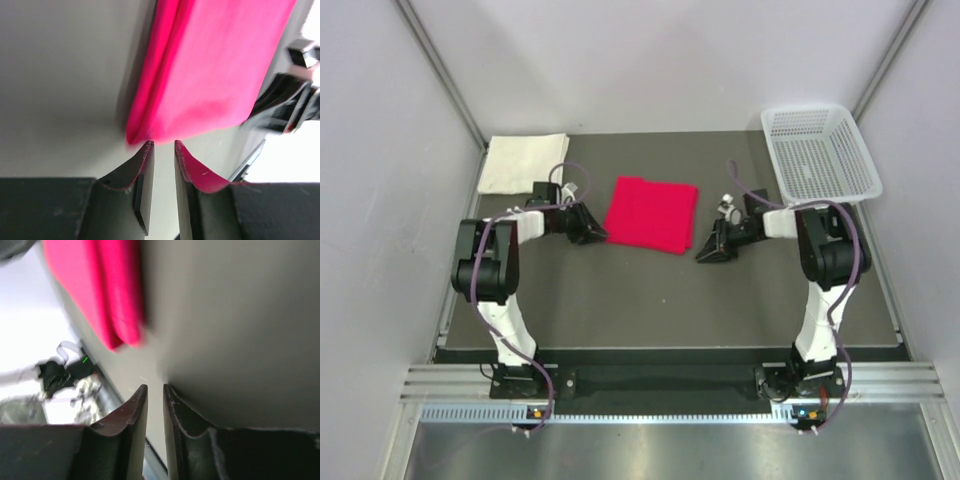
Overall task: Fold and stack the t-shirts
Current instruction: Fold the tshirt
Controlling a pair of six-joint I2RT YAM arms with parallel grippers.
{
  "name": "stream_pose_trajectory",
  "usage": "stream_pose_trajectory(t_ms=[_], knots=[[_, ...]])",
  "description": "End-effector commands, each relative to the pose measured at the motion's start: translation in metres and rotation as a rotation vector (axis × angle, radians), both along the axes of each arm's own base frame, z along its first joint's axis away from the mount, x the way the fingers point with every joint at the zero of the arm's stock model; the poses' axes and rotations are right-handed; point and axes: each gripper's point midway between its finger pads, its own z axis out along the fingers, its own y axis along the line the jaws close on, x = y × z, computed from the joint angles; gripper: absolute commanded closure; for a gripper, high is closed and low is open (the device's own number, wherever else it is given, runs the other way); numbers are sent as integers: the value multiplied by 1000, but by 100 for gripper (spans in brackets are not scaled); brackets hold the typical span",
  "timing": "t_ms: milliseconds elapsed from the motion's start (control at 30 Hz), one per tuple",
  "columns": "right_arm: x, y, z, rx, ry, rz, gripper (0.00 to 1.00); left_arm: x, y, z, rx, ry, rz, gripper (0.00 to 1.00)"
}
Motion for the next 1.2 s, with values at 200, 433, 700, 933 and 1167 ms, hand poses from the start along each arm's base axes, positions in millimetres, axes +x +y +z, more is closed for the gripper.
stream_pose_trajectory(t_ms=[200, 433, 700, 933, 1167], knots=[[5, -36, 78, -434, -381, 24, 60, -59, 46, 100, 245, -117, 128, 68], [11, 36, 143, -554, -824, 101, 50, -95, 107, 115, 457, -17, 523, 59], [11, 118, 131, -742, -1320, 468, 36, -97, 138, 119, 550, 88, 653, 46], [13, 159, 74, -897, -1435, 790, 34, -81, 153, 129, 317, 161, 719, 47], [36, 178, 52, -985, -1549, 888, 45, -95, 171, 109, 271, 232, 796, 47]])
